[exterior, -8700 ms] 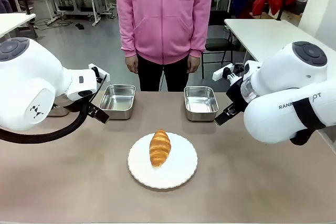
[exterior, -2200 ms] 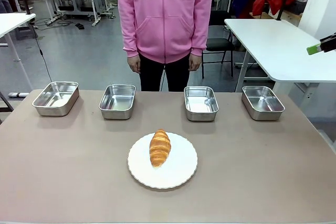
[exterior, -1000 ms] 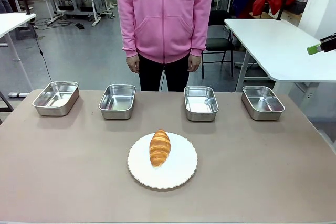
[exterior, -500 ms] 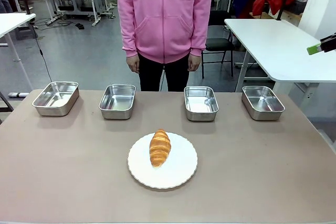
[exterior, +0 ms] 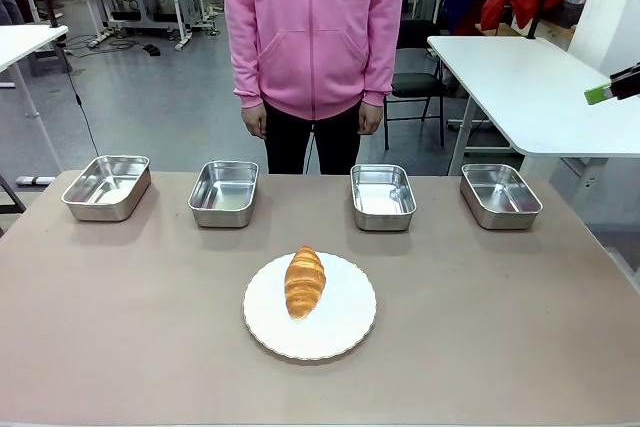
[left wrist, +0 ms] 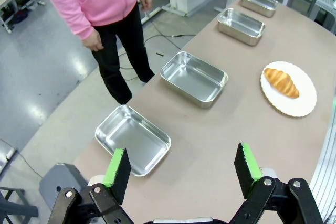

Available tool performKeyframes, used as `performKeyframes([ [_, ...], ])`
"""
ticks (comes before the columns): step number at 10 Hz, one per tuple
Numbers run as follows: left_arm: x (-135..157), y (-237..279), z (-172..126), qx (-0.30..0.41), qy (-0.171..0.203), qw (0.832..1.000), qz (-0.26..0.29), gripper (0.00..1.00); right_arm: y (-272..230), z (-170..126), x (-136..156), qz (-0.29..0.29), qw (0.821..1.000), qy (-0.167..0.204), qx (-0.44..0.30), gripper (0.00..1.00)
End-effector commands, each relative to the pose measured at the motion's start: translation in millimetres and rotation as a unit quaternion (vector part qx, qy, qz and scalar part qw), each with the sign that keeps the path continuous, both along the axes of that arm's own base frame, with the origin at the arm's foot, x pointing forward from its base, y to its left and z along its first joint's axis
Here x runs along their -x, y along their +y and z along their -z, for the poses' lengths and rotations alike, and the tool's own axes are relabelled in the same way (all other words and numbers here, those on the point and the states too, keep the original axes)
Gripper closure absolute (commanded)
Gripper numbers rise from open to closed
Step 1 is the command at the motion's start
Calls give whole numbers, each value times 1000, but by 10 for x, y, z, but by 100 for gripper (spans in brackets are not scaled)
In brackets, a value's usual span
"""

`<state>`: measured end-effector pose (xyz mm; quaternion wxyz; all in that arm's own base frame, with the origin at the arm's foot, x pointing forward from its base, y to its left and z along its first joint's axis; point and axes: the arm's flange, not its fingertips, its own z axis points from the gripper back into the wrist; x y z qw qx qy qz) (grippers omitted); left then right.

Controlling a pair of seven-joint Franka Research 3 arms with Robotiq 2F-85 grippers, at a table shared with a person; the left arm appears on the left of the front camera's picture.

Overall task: Place the bread in the container.
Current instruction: Place the Butter Roll into the Airtight Container indicated by the human.

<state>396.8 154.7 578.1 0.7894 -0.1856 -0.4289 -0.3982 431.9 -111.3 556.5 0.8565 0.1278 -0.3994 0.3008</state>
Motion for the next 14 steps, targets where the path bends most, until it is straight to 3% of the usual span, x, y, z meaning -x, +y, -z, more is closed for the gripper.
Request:
performKeyframes([
  [1, -13, -5, -3, 1, -5, 1000, 1, 0, 10, -2, -11, -3, 1000, -5, -8, 0],
  [14, -13, -5, -3, 1, -5, 1000, 1, 0, 10, -2, -11, -3, 1000, -5, -8, 0],
])
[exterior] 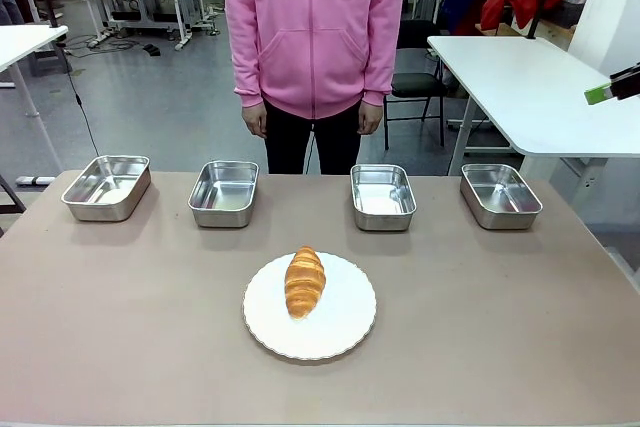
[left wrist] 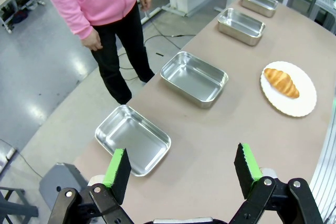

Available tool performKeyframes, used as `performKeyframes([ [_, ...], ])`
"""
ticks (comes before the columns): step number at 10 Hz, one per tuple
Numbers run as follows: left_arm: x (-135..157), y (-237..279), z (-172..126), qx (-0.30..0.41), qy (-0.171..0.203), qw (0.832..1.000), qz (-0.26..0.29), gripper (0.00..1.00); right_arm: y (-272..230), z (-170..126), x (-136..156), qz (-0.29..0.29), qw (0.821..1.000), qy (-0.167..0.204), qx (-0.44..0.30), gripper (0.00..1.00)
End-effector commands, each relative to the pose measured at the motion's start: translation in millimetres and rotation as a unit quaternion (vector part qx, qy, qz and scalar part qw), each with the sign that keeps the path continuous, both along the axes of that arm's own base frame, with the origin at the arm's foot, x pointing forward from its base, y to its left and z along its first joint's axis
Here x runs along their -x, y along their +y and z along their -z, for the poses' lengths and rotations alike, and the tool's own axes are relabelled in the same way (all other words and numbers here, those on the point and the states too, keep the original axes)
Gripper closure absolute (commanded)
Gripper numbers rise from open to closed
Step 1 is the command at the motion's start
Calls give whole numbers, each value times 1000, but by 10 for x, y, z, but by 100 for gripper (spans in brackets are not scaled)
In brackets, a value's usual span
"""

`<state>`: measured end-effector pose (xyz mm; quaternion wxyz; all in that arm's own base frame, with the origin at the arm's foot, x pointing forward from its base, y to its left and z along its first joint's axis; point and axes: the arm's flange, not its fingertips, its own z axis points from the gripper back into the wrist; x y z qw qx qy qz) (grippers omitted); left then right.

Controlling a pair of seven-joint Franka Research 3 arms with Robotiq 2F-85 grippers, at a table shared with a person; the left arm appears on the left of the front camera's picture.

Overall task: Place the bread in the container.
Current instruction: Place the Butter Roll into the Airtight Container indicated by the human.

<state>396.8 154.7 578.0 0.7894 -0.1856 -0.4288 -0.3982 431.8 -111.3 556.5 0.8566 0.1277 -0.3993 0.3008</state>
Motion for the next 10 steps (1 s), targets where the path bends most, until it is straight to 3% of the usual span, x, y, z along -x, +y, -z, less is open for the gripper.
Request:
performKeyframes([
  [1, -13, -5, -3, 1, -5, 1000, 1, 0, 10, -1, -11, -3, 1000, -5, -8, 0],
  [10, -13, -5, -3, 1, -5, 1000, 1, 0, 10, -1, -11, -3, 1000, -5, -8, 0],
])
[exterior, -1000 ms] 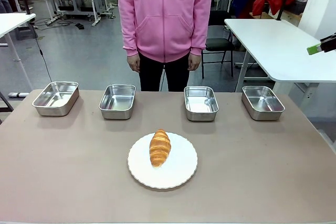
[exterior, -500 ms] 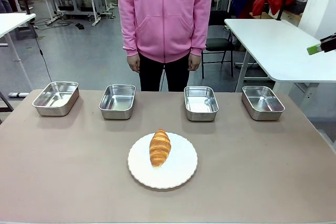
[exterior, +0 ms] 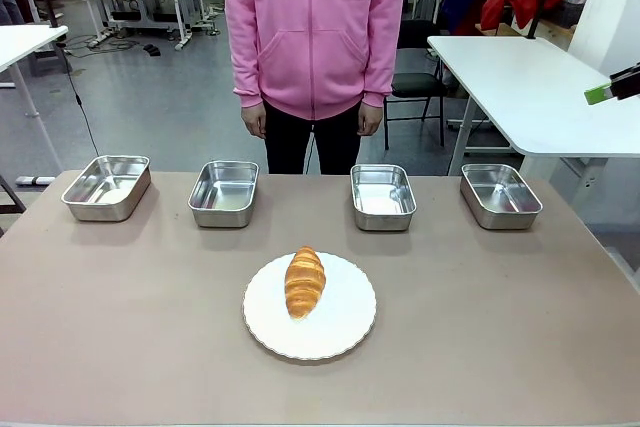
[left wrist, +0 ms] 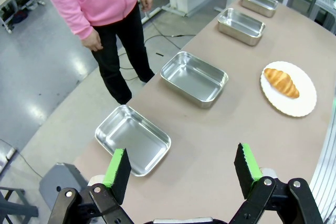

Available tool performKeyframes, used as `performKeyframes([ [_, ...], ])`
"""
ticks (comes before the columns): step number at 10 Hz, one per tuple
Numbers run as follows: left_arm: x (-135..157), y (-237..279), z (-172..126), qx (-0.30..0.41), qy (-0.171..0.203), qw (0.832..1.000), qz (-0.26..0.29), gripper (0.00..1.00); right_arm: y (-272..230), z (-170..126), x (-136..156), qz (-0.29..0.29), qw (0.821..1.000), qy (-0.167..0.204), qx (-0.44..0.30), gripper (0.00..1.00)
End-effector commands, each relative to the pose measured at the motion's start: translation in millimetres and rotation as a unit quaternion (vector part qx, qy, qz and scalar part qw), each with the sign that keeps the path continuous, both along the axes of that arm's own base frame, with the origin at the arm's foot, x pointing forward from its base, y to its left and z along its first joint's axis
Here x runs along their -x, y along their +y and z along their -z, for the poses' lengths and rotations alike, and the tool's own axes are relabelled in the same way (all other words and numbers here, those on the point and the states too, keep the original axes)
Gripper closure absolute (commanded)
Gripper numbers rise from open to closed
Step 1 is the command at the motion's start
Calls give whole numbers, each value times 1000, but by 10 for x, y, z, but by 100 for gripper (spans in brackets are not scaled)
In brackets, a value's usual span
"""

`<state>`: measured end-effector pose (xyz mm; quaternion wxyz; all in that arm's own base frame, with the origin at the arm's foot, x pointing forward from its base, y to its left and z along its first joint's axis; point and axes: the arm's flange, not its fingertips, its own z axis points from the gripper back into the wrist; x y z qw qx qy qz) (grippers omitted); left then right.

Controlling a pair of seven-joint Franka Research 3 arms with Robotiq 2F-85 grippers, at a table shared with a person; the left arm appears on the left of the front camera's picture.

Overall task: Place the bread in the container.
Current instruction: Place the Butter Roll into the Airtight Container indicated by the human.

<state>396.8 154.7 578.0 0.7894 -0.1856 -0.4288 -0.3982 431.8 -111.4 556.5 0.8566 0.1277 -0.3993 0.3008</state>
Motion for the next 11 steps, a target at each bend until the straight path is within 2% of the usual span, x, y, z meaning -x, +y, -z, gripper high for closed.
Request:
performKeyframes([
  [1, -13, -5, -3, 1, -5, 1000, 1, 0, 10, -1, -11, -3, 1000, -5, -8, 0],
  [11, -13, -5, -3, 1, -5, 1000, 1, 0, 10, -1, -11, -3, 1000, -5, -8, 0],
])
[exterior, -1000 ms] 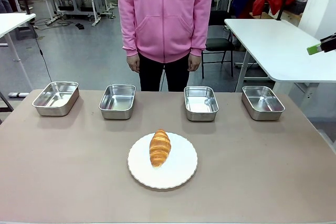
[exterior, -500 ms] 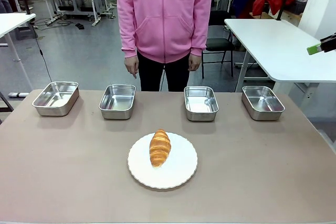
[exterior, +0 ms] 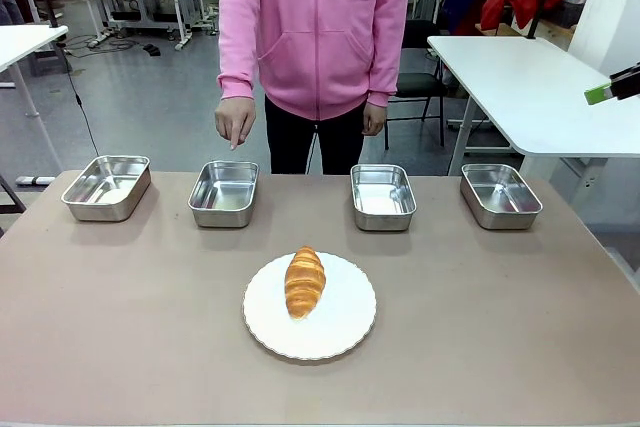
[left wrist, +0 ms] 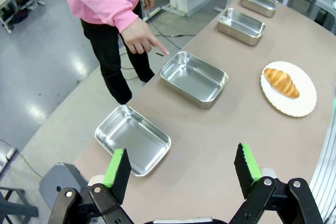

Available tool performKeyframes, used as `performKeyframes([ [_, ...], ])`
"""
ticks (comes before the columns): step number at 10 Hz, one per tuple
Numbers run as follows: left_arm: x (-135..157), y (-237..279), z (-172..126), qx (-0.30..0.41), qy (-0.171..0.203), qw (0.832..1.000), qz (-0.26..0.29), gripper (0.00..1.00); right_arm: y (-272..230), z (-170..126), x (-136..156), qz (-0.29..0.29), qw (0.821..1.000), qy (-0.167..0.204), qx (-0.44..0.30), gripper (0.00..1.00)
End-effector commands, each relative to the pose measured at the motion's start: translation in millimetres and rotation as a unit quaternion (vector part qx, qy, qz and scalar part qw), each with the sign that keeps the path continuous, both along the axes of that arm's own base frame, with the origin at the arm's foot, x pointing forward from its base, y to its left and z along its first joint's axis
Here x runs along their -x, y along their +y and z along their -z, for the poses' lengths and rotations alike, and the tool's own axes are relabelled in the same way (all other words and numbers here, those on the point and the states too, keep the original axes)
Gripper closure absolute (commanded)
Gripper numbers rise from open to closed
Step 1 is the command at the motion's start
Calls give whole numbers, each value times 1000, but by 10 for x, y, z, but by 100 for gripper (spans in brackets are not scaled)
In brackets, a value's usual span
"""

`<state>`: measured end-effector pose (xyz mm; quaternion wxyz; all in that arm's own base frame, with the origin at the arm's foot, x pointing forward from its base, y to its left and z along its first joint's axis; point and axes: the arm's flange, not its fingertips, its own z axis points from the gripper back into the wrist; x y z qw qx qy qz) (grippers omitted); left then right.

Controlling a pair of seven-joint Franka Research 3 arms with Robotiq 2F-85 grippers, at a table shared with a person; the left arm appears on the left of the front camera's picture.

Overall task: Place the bread in the container.
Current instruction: Place the Butter Roll into the Airtight Container indicated by the human.

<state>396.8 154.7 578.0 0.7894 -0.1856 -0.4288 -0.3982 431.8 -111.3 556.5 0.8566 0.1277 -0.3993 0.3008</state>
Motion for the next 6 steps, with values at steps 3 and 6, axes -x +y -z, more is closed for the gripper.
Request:
performKeyframes([
  [3, -13, -5, -3, 1, -5, 1000, 1, 0, 10, -1, -11, -3, 1000, -5, -8, 0],
  [6, -13, -5, -3, 1, -5, 1000, 1, 0, 10, -1, -11, -3, 1000, -5, -8, 0],
])
